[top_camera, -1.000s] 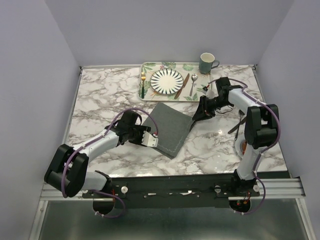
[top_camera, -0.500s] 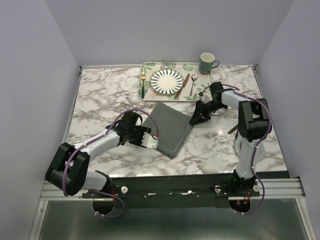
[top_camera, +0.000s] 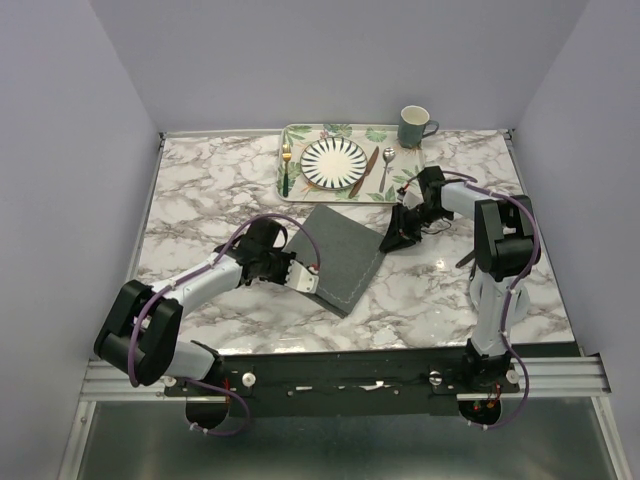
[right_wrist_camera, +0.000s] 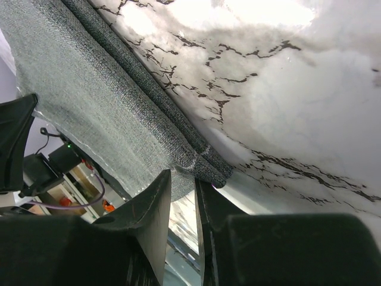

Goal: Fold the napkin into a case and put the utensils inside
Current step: Smooth out the square-folded napkin at the center of the board.

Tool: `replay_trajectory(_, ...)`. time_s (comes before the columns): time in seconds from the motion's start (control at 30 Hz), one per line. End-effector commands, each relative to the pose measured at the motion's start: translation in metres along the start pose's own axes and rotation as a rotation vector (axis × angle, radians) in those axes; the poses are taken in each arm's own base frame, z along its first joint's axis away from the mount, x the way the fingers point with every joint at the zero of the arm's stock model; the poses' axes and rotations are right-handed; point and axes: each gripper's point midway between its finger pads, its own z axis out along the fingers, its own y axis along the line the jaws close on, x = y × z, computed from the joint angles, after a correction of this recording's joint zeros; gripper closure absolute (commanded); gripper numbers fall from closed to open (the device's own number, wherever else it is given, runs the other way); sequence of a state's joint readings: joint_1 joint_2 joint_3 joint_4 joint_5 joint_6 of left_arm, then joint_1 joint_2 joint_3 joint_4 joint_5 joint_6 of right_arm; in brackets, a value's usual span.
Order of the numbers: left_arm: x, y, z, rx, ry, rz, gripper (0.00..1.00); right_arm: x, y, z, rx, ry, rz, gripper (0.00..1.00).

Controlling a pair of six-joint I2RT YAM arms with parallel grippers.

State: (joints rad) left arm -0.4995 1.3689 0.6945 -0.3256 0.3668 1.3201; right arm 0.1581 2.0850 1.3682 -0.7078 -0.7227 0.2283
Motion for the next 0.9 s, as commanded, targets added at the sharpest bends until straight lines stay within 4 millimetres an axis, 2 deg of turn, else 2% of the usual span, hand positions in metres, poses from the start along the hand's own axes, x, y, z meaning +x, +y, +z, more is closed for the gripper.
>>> replay_trajectory(0.0,0.007,-0.005,-0.006,0.025,0.032,0.005,0.98,-0.002,-0.019,0.008,0.082,0.005,0.002,0.69)
replay_trajectory(0.17,0.014,-0.013,-0.009,0.047,0.047,0.008,1.00,-0.003,-0.019,0.008,0.087,0.005,-0.001,0.69)
replay_trajectory(0.4,0.022,-0.026,0.001,0.080,0.060,0.004,1.00,0.001,-0.016,0.007,0.077,0.014,-0.013,0.69)
replay_trajectory(0.53,0.021,-0.021,0.002,0.073,0.058,-0.016,0.85,0.003,-0.005,0.003,0.045,0.014,-0.035,0.69)
replay_trajectory(0.57,0.019,-0.019,0.000,0.069,0.053,-0.022,0.76,0.006,-0.001,0.002,0.033,0.023,-0.041,0.69)
replay_trajectory(0.63,0.008,-0.016,-0.007,0.076,0.018,-0.068,0.70,0.008,0.015,-0.006,-0.017,0.026,-0.084,0.69)
replay_trajectory(0.77,-0.032,-0.003,-0.043,0.052,-0.106,-0.192,0.52,0.016,0.055,-0.034,-0.147,0.026,-0.187,0.63)
replay_trajectory(0.87,-0.057,0.018,-0.068,-0.035,-0.189,-0.332,0.46,0.012,0.086,-0.058,-0.224,-0.026,-0.310,0.52)
